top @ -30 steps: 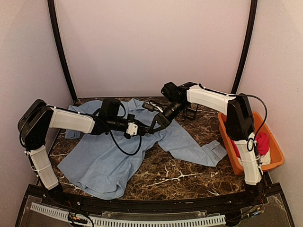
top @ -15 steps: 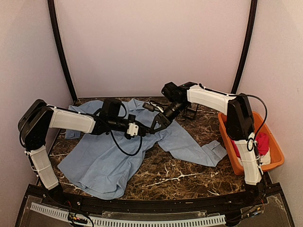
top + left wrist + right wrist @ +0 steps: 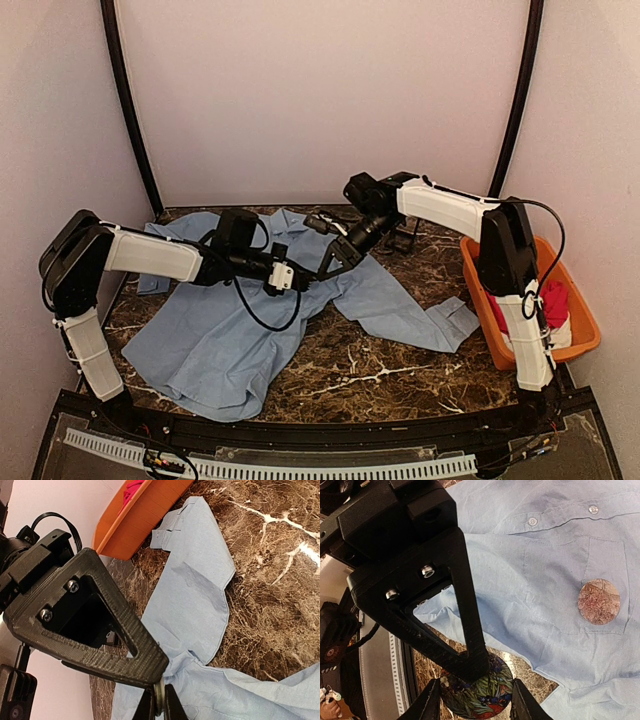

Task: Pin the brooch onto the clothing
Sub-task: Pass from the right arm to the left, then pass from the left arm to the right

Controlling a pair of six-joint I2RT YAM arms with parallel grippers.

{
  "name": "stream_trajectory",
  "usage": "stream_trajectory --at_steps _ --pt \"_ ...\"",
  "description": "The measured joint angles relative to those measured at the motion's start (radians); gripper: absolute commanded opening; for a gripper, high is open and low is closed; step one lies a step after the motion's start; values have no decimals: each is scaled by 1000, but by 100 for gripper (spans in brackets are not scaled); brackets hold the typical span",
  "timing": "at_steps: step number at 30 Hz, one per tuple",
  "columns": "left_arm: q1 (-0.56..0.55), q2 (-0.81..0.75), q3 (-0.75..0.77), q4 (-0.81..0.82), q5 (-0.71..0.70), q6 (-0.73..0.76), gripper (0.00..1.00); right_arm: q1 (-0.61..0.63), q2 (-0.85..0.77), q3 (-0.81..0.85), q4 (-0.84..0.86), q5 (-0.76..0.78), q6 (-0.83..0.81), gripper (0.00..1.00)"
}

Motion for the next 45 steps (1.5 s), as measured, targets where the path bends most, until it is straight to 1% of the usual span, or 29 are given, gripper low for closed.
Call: stream_trajectory --at_steps 3,5,8,9,10,16,21,25,29,32,35,39,43,45 --pt "0 0 1 0 -2 2 1 -1 0 4 -4 1 4 45" --pt "0 0 1 1 -2 3 1 -1 0 6 -5 3 7 54" --pt "-2 0 2 -3 -3 -5 1 -3 0 8 6 15 5 74" --pt "-3 0 2 -3 -3 -11 1 -4 0 8 11 23 4 94" --pt "-6 0 2 -3 -4 -19 1 -4 0 8 16 33 4 98" --pt "-11 -2 2 22 -7 -119 1 -17 -43 -31 47 116 17 99" --pt "-12 -36 0 64 -14 -317 1 -47 -197 -145 129 236 50 99" --pt "-13 -113 -5 79 -15 -543 1 -63 -454 -385 321 369 70 99" --pt "-23 -218 -23 91 -18 -801 1 -64 -711 -643 577 445 98 99" --pt "-36 -269 -28 96 -22 -992 1 -64 -810 -799 776 435 124 99" --pt "-43 -285 -28 95 -21 -1176 1 -65 -827 -898 901 377 142 99" --pt "-48 -285 -27 71 1 -1400 1 -65 -825 -944 972 275 150 93" --pt "-48 -285 -27 67 24 -1563 1 -64 -825 -941 1031 187 150 90" --pt "-48 -290 -36 87 30 -1632 1 -63 -825 -941 1042 159 151 85"
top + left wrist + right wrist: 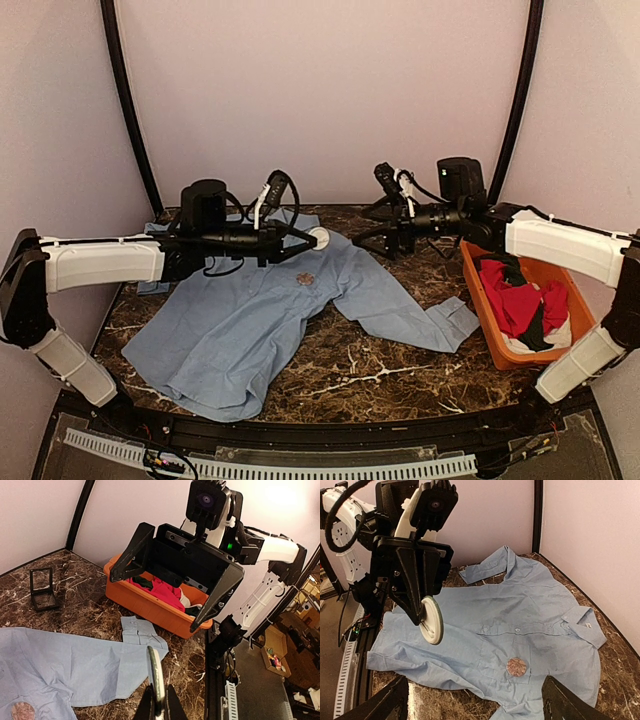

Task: Pin the brooch onto the clothing
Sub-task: Pass from the left arm to the right

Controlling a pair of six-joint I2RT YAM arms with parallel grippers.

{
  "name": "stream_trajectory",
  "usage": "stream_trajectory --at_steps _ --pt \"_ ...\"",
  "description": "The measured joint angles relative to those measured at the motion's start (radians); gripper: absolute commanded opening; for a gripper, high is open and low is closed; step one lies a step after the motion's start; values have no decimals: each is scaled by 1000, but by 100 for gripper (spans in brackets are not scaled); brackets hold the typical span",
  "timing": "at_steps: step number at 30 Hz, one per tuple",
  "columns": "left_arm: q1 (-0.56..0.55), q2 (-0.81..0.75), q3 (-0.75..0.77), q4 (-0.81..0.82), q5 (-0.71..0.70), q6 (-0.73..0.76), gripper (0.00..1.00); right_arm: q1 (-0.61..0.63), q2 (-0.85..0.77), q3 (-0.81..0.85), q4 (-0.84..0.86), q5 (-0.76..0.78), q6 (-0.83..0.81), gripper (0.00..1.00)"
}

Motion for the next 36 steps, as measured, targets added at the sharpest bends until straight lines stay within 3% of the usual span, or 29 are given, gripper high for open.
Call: stream_trajectory --at_steps 6,14,18,24,31,36 --pt "0 -39 -94 193 -2 -179 3 13 12 -28 148 -63 83 74" --pt "0 22 -215 631 -29 -438 5 64 107 -94 438 -80 295 73" --pt "0 42 -222 703 -35 -489 5 84 151 -62 444 -103 329 73" --pt "-5 5 -167 500 9 -402 5 78 155 128 143 -146 177 75" --pt "-7 -94 -76 88 76 -164 4 36 157 336 -264 -192 -39 68" --pt "-15 -97 10 -205 100 10 4 36 206 444 -452 -240 -130 64"
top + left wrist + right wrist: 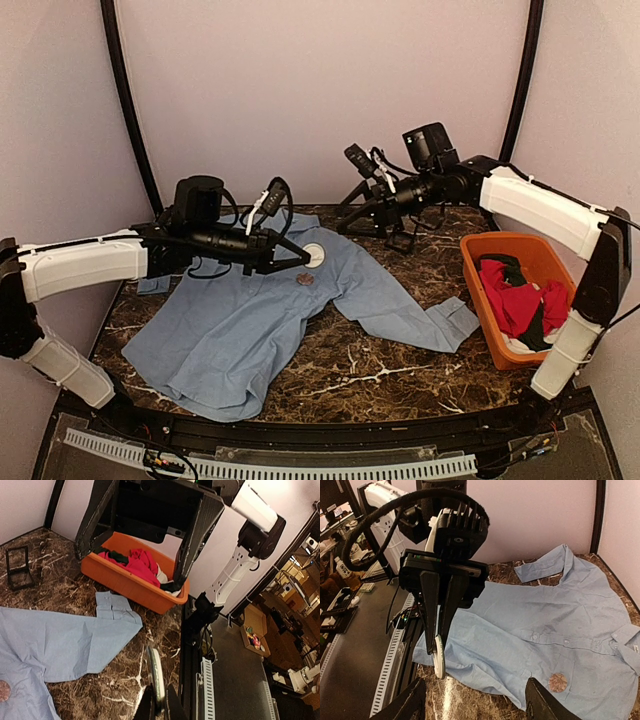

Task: Pin the brooch onto the clothing
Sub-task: Pass from the left arm to the right

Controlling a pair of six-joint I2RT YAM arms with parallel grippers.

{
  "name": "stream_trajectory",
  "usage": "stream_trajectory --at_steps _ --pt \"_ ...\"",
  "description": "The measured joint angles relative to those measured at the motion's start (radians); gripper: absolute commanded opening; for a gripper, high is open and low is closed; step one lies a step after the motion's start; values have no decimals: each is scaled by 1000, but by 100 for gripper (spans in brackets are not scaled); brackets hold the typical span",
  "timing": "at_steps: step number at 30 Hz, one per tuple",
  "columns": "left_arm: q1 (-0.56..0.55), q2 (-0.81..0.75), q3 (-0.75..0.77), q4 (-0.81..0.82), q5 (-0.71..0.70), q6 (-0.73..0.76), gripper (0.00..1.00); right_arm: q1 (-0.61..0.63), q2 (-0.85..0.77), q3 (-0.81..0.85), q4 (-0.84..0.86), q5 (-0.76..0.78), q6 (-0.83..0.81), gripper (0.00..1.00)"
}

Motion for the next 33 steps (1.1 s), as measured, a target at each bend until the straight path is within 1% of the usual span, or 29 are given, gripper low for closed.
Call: stream_trajectory --at_steps 3,6,9,15,23,27,29,31,32,33 --pt "-3 3 46 -159 -1 85 5 17 43 31 -90 -29 -42 63" --pt "-4 4 63 -239 -6 133 5 57 84 51 -169 -39 -89 62" --pt "-4 6 64 -289 -7 159 5 106 111 54 -222 -28 -125 57" --pt "-13 16 64 -317 -6 170 5 141 146 90 -257 -22 -145 44" --pt "-21 18 64 -327 -6 177 5 145 172 113 -272 -13 -148 33" --pt "-21 18 64 -326 -6 177 6 150 184 113 -282 1 -148 22" --pt "-21 18 64 -326 -5 177 6 152 187 113 -283 5 -150 13" --pt "-21 18 64 -326 -5 176 12 153 192 116 -288 6 -145 2" --pt "-21 18 64 -326 -9 175 14 154 195 119 -291 2 -143 0" --pt "-20 19 64 -326 -10 174 18 156 196 122 -294 2 -142 0"
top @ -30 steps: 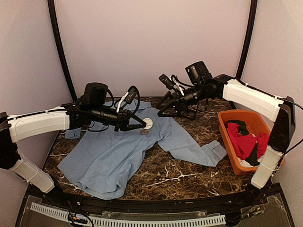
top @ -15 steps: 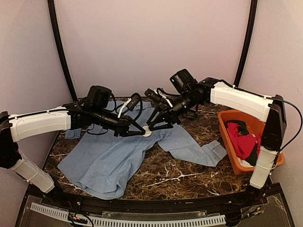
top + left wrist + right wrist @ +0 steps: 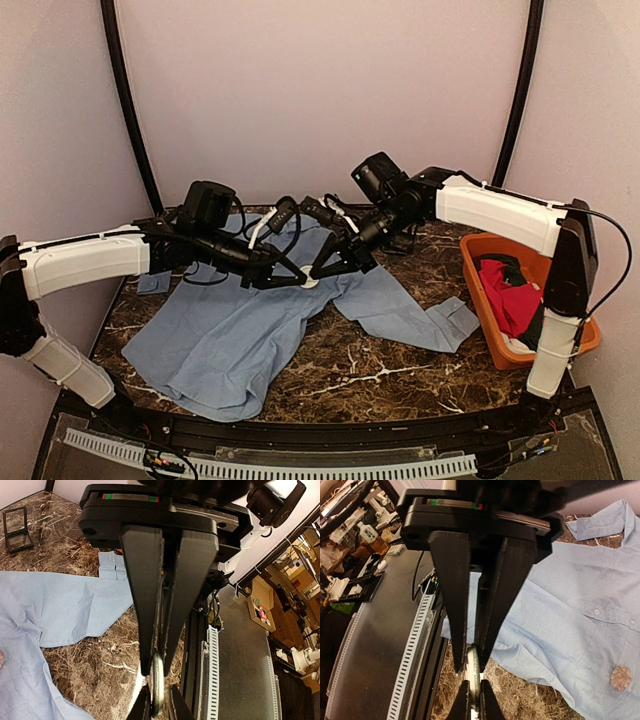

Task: Pin the brooch onto the clothing
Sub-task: Pass from the left arm to the right

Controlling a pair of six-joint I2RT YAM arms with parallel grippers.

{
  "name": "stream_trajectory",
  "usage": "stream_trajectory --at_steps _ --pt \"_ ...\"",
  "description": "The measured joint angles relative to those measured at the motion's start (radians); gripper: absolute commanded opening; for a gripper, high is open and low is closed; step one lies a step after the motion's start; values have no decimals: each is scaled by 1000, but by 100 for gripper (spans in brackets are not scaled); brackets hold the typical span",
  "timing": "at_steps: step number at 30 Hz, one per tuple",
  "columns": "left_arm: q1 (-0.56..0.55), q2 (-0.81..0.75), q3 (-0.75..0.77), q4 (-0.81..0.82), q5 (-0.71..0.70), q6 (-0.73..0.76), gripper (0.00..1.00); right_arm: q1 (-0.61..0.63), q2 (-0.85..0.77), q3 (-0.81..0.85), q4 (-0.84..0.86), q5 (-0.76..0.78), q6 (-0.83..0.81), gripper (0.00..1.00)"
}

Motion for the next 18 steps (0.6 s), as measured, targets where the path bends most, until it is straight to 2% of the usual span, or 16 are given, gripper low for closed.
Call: stream_trajectory --at_steps 3,7,8,12,15,16,18 --pt "1 0 0 3 -3 -1 31 2 4 10 -6 -1 -2 0" --pt "0 -10 -15 49 -19 -14 55 0 1 -3 25 7 15 0" --pt "0 -24 -31 68 -32 -14 64 -3 -6 -21 50 6 29 0" --pt "14 -146 -129 187 -109 -36 81 -20 -85 -194 243 2 149 0" --pt "24 -253 -224 346 -171 -57 84 -40 -187 -370 477 6 307 0" --pt "27 -271 -246 392 -183 -65 84 -45 -196 -383 497 7 324 0" --pt "29 -277 -274 492 -200 -81 84 -55 -251 -469 682 30 443 0"
